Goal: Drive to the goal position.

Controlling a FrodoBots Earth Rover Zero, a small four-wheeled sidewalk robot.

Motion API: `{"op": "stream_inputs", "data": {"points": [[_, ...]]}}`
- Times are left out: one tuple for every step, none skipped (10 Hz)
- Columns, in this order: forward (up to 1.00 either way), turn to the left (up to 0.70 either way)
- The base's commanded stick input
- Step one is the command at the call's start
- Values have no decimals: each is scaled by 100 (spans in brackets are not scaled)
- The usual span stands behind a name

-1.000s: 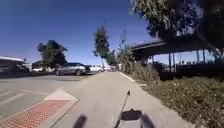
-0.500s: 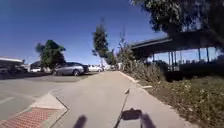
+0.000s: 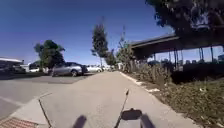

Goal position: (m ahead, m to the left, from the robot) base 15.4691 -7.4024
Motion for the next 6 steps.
{"op": "stream_inputs", "data": {"points": [[100,0],[100,0],[100,0],[100,0],[100,0],[100,0]]}}
